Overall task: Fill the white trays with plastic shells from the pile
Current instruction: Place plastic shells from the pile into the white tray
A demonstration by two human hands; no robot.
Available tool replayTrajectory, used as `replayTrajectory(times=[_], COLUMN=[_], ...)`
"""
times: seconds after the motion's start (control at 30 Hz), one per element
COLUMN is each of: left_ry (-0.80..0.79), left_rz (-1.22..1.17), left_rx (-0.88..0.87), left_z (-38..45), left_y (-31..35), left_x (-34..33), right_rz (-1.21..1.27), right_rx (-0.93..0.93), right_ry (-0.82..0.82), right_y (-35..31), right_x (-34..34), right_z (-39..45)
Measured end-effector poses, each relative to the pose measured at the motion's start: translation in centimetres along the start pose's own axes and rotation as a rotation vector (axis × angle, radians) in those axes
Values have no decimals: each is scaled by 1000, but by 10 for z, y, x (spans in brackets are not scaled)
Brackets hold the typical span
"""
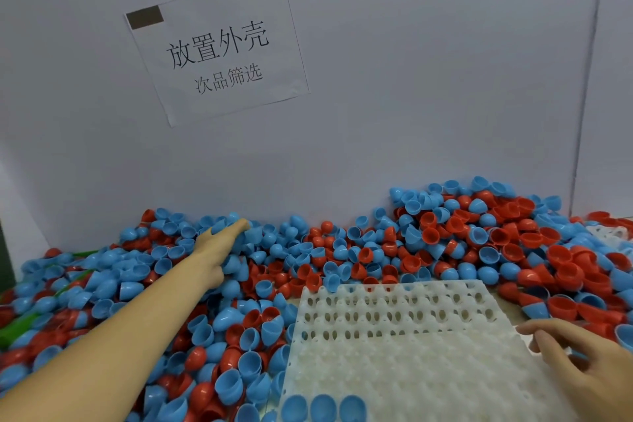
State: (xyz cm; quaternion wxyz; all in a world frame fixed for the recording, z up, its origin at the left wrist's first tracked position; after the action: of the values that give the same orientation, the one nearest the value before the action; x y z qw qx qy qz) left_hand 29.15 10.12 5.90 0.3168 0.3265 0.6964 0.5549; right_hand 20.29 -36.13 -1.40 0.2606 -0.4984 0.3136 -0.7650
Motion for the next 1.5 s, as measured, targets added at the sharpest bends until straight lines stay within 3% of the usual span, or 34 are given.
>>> replayTrajectory(times=[0.1,0.23,0.5,0.63,1.03,1.3,1.4,1.5], left_ry=[-66,-150,-247,-194,-207,-254,-248,-287], left_rz=[-214,-507,-804,-919,-1002,-991,-1005,-1010], left_rx=[90,87,-6,25,80,103,107,90], left_z=[-10,-31,-105,-141,-169,-178,-176,-177], left_y=[-1,-1,-23,-54,-76,-77,-78,-77], left_x=[7,15,32,41,43,41,42,41], right_rz=[-13,-3,22,7,13,41,-3,-57], right_rx=[13,11,44,60,23,-138,-87,64], right_ry=[17,12,41,47,40,12,-15,2], right_y=[1,5,20,26,49,64,45,-25], right_x=[0,-2,-9,-11,-16,-14,4,34], right_z=[0,1,3,5,10,23,23,10])
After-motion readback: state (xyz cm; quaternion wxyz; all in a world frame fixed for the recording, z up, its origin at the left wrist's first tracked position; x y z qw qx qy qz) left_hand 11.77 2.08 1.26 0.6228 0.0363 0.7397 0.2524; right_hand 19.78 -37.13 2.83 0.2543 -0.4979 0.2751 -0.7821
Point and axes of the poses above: each hand's wrist, its own z-axis towards the middle knuckle, its own x-axis out of the back of the hand, y = z × x, the point moved 2 cm from there along z, towards the middle knuckle, and after that the axes turned 11 degrees about -z, right-handed, at the moved point
